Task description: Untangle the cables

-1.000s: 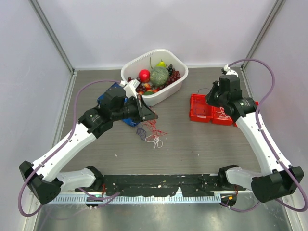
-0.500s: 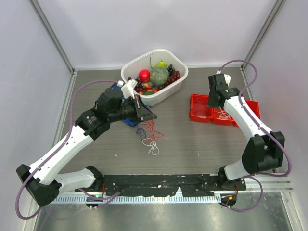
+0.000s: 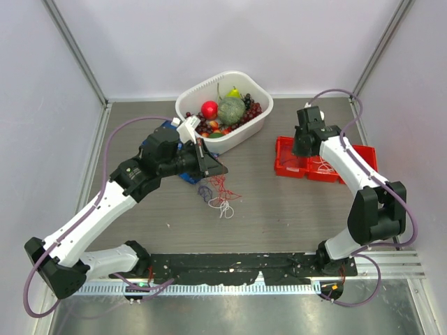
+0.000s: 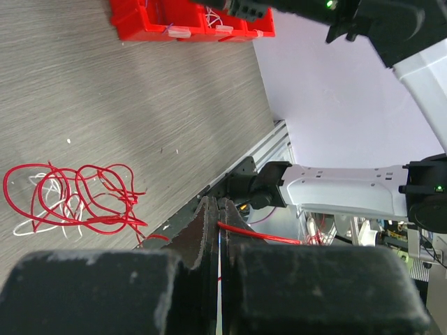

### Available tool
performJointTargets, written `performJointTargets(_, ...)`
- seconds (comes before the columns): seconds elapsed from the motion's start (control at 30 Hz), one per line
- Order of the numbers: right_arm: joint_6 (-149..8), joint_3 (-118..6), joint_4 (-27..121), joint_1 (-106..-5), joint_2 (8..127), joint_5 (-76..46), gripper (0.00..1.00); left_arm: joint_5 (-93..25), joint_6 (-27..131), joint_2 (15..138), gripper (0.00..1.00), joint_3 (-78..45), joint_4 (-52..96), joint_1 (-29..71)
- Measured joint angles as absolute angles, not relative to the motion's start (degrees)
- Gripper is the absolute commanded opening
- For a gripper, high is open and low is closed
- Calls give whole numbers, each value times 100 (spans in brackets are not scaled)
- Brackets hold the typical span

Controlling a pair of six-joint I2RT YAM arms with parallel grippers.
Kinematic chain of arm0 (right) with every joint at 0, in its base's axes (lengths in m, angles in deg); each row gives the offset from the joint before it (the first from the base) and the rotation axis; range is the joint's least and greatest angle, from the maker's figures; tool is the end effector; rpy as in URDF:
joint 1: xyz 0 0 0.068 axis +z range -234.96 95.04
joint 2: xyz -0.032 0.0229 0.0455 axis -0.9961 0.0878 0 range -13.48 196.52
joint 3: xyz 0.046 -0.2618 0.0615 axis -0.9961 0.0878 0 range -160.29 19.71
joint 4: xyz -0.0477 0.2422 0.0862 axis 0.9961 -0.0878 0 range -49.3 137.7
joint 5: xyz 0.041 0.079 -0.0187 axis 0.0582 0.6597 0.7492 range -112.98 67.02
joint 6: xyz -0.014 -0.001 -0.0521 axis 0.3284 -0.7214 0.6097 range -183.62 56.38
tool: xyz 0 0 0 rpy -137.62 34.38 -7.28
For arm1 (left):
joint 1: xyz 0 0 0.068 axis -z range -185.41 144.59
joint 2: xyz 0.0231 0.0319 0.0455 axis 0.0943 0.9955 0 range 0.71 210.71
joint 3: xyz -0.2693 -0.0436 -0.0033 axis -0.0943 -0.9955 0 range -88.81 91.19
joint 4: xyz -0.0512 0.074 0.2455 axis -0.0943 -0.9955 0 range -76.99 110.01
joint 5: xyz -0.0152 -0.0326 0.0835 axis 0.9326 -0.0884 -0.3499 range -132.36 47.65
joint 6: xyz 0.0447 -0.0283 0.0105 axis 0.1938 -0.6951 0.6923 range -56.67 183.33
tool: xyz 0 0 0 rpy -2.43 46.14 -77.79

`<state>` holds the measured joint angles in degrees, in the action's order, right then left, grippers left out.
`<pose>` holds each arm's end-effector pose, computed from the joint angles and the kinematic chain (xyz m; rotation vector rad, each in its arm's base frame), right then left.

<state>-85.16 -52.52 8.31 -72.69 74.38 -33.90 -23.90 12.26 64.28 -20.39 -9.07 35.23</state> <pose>0.3187 0.0623 0.2797 0.2777 2.4903 0.0004 0.1747 -0.1646 0.3862 0.0305 2.2381 -1.2850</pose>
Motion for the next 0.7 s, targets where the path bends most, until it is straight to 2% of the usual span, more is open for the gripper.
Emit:
performJointTargets(0.2, -8738, -4459, 966, -7166, 7420, -2774, 1, -2361, 1226, 6441, 0, -2039, -907, 3481)
performJointTargets(0.33, -8732, -4537, 1211, -7175, 7582, -2758, 1, -2280, 1222, 6507, 0, -2039, -905, 3468)
performJointTargets(0.63, -8725, -4856, 1447, -7245, 8891, -2647, 1, -2287, 1126, 6446, 0, -2039, -918, 3468)
performJointTargets(0.7, -8695, -4913, 1395, -7245, 8968, -2654, 4, -2294, 1119, 6352, 0, -2041, -927, 3468)
